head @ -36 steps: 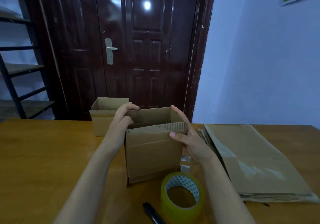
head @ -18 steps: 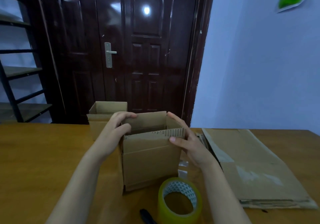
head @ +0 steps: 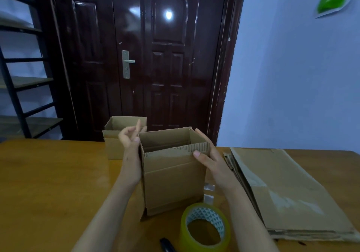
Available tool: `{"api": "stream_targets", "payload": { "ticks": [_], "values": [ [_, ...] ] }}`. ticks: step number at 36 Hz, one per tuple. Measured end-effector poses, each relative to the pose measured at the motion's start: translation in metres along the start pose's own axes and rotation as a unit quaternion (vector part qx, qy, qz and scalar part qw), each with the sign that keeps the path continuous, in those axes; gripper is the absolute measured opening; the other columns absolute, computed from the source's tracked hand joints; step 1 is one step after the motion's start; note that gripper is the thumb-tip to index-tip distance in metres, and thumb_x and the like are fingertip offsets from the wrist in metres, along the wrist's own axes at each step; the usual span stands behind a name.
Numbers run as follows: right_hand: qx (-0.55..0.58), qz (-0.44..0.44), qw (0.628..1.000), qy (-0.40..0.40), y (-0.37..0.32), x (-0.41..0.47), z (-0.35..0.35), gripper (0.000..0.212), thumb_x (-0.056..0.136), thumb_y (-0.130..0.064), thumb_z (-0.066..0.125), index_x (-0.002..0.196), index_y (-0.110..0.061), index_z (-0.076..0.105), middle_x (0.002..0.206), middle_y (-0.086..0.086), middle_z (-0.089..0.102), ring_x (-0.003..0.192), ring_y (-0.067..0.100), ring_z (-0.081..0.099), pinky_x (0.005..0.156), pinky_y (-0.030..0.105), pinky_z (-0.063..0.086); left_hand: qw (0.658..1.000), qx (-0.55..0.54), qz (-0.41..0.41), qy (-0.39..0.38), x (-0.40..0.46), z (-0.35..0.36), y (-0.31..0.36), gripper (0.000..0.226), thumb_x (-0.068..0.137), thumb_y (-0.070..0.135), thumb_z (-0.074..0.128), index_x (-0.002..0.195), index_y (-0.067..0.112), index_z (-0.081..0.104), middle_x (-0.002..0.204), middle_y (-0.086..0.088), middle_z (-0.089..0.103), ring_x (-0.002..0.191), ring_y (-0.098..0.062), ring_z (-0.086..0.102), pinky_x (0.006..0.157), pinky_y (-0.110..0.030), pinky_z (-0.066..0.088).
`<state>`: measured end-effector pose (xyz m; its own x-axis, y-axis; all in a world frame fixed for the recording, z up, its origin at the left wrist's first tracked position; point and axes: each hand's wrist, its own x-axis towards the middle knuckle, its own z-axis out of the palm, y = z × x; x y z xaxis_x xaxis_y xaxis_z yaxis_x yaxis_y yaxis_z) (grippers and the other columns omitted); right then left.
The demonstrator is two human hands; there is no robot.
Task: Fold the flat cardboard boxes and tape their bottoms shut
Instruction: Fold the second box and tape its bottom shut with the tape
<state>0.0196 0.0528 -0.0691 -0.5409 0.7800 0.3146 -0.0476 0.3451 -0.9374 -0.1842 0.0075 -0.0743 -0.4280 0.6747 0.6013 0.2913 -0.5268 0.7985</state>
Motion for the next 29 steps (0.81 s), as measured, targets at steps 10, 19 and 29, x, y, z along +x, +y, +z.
{"api": "stream_targets", "payload": {
  "ticks": [10,19,29],
  "values": [
    [-0.029,-0.016,0.997,0.064,-0.011,-0.004,0.002,0.047,0.086,-0.047,0.055,0.128,-0.059,0.037,0.131,-0.028,0.039,0.113,-0.005,0.047,0.081,0.015,0.045,0.999,0.002,0.032,-0.016,0.0,-0.008,-0.005,0.003,0.093,0.036,0.05,0.092,0.037,0.048,0.125,0.013,0.049,0.12,-0.003,0.047,0.104,-0.037,0.039],
    [-0.083,-0.02,0.995,0.049,-0.014,-0.004,0.004,0.033,0.085,-0.044,0.052,0.117,-0.052,0.048,0.128,-0.019,0.047,0.111,-0.001,0.05,0.081,0.015,0.047,0.993,0.103,0.054,-0.022,0.001,-0.008,-0.008,0.02,0.087,0.009,0.062,0.077,0.026,0.063,0.113,0.017,0.05,0.116,-0.01,0.047,0.102,-0.047,0.041],
    [-0.081,0.007,0.997,0.011,-0.019,-0.003,0.004,0.039,0.087,-0.051,0.045,0.126,-0.05,0.042,0.136,-0.022,0.039,0.118,-0.011,0.038,0.083,0.007,0.04,0.964,0.186,0.038,-0.188,0.006,-0.013,0.001,0.025,0.079,0.047,0.057,0.077,0.024,0.065,0.148,0.012,0.032,0.139,-0.01,0.021,0.112,-0.038,0.017]
  ]
}}
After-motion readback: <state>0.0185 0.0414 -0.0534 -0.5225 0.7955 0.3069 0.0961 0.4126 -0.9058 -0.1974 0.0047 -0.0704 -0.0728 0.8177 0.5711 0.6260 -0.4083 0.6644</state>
